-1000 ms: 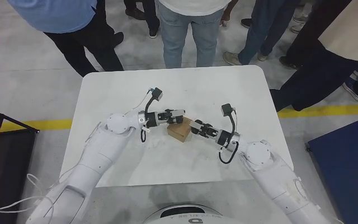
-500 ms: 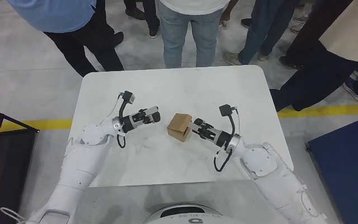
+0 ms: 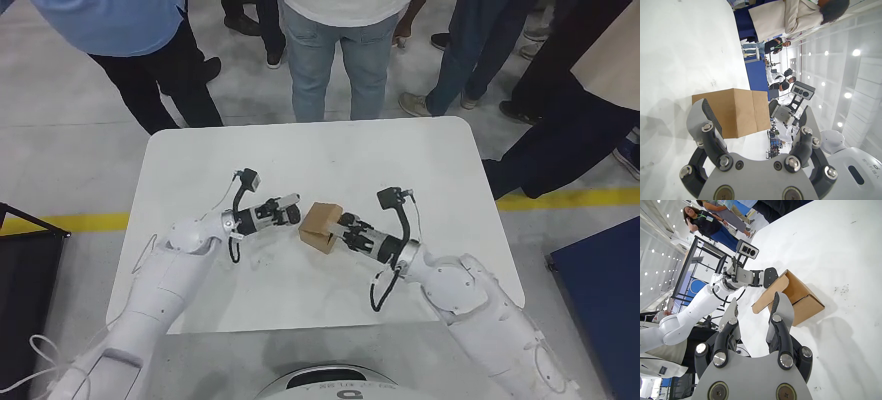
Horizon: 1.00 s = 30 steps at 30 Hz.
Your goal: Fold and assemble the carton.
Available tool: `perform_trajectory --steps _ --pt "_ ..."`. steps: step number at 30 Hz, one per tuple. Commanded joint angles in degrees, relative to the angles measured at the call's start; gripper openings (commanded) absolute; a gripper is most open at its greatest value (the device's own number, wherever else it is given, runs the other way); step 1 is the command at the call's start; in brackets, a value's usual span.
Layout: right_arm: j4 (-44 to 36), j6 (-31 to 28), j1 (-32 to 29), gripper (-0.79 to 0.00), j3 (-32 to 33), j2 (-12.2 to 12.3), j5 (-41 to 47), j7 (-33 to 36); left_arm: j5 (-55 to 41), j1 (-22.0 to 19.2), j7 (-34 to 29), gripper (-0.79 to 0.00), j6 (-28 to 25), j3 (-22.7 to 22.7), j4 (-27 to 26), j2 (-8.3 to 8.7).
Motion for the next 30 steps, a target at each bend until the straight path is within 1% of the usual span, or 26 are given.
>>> perform_trajectory --steps 1,8,14,23,30 --pt "-0.1 0.7 0.3 -0.4 -0.4 -0.1 -0.7 0.1 -0.2 -0.6 -0.3 0.0 -0.2 0.5 0.9 -0.22" --pt "1.3 1.5 2.3 -0.409 -2.6 -0.6 -0.5 1.1 -1.4 -1.3 -1.4 0.0 -1.3 1.5 3.1 -0.69" --pt "2.2 2.5 4.2 -0.406 -4.5 -1.1 -1.7 1.4 -1.9 -1.2 -1.9 0.0 -1.8 2.1 3.9 -0.96" --pt "3.5 3.3 6.0 -0.425 -5.9 -1.7 -1.9 1.7 -1.7 -1.0 -2.0 0.0 -2.6 2.3 3.4 -1.06" --pt "4.0 4.2 6.0 -0.44 -5.7 -1.9 -1.9 0.9 -1.1 -0.3 -1.6 0.0 -2.9 1.8 2.6 -0.87"
